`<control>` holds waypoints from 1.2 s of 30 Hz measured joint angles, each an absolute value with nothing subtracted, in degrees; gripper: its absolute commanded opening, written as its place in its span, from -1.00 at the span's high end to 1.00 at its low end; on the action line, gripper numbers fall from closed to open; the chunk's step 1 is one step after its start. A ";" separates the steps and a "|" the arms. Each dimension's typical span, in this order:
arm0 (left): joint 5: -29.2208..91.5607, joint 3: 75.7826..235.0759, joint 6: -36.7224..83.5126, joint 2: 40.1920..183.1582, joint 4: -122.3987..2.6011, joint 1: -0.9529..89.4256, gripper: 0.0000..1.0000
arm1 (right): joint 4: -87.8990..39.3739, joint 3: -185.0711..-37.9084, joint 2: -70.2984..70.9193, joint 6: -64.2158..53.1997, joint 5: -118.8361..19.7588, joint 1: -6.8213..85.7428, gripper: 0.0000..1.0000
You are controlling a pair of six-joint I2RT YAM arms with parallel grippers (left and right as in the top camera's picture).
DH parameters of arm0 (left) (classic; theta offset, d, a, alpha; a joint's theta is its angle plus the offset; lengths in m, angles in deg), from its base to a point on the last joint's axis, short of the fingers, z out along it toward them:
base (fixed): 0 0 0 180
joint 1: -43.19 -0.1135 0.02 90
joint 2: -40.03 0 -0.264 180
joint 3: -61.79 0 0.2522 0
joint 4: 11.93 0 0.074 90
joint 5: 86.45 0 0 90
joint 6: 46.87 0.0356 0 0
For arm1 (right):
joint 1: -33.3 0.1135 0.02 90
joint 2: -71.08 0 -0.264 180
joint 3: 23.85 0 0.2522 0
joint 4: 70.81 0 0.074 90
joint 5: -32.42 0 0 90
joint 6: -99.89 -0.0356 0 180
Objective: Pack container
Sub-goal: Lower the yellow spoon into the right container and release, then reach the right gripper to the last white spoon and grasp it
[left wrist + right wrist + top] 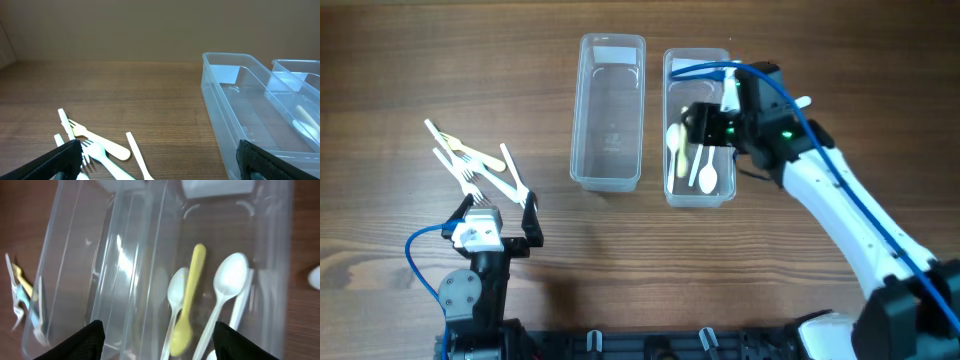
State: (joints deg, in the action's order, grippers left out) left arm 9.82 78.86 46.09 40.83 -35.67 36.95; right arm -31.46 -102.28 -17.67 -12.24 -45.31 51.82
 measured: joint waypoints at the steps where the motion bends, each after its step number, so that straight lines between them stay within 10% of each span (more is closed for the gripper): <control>1: 9.82 78.86 46.09 40.83 -35.67 36.95 -1.00 | -31.40 -102.43 -15.35 -13.11 -45.81 50.42 -0.37; 17: 9.82 78.86 46.09 40.83 -35.67 36.95 -0.99 | -46.15 -103.79 -20.62 -34.84 -66.58 42.88 -0.67; 36: 9.82 78.86 46.09 40.83 -35.67 36.95 -1.00 | -60.93 -104.51 -45.73 -38.99 -43.04 34.36 -0.55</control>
